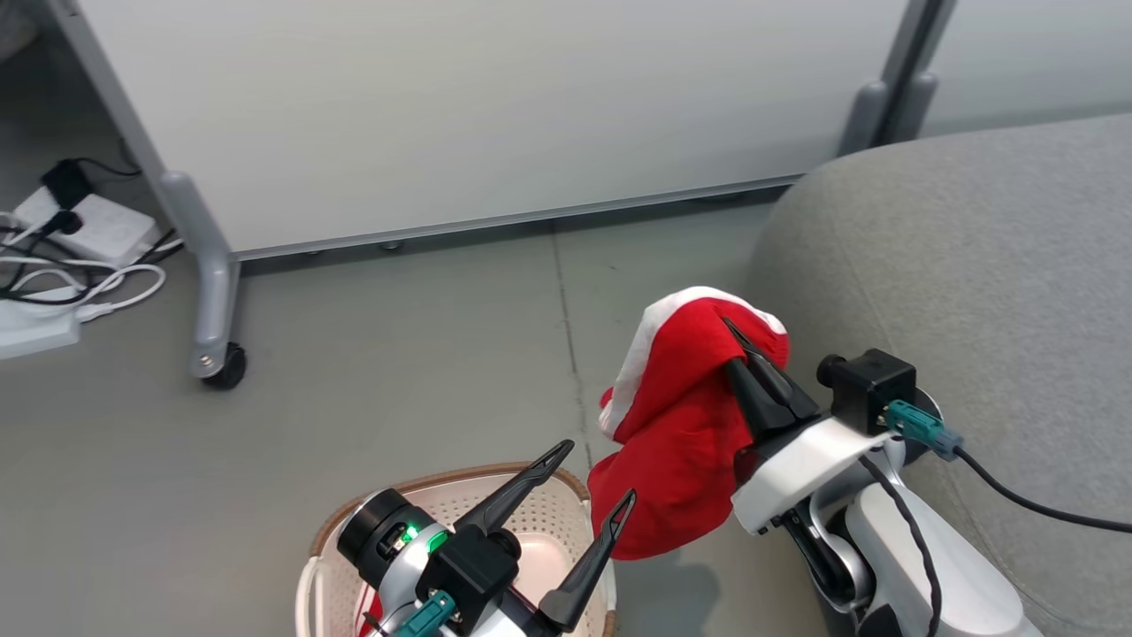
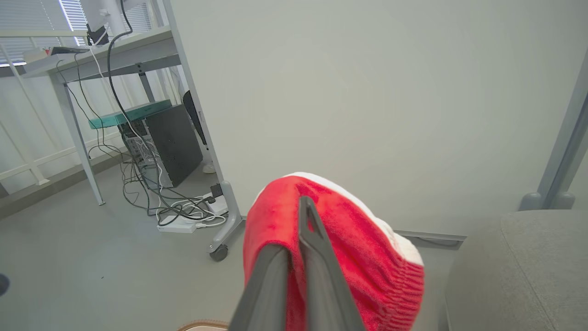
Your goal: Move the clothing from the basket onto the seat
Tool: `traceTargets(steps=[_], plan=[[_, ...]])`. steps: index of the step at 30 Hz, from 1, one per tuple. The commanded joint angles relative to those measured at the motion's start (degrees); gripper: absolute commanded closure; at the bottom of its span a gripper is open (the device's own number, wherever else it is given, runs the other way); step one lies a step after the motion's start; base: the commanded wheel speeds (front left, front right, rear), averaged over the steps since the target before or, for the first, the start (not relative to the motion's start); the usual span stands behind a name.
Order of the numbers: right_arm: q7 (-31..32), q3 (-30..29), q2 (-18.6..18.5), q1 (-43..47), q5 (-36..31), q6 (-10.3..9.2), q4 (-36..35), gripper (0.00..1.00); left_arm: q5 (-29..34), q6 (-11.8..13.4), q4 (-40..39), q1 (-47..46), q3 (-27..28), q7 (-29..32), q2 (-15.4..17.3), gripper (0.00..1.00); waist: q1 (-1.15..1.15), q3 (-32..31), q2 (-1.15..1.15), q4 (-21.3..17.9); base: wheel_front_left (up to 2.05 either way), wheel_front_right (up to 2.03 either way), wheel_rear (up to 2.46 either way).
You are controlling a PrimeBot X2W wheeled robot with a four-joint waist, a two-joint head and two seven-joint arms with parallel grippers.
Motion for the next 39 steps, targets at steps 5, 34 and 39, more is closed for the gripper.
traceTargets(steps=[5, 34, 39], plan=[[0.42, -2.25, -1.01, 2.25, -0.89, 0.03, -1.60, 1.00, 0.19, -0.23, 0.59, -0.64, -0.32, -0.26, 0.35, 0.00, 0.00, 1.07, 0.00, -4.74, 0.00, 0.00, 0.00], [-0.17, -20.66, -2.54, -7.39, -0.75, 0.03, -3.83, 1.00, 1.37, -0.81, -2.90, -6.48, -2.08, 3.94, 2.91, 0.00, 0.00, 9.72, 0.00, -24.25, 0.00, 0.00, 0.00], [-0.25, -26.58, -4.52, -15.87, -0.63, 0.03, -1.84, 1.00, 2.08, -1.34, -4.10, -9.44, -2.15, 4.67, 3.25, 0.00, 0.00, 12.61, 0.00, -22.66, 0.00, 0.00, 0.00]])
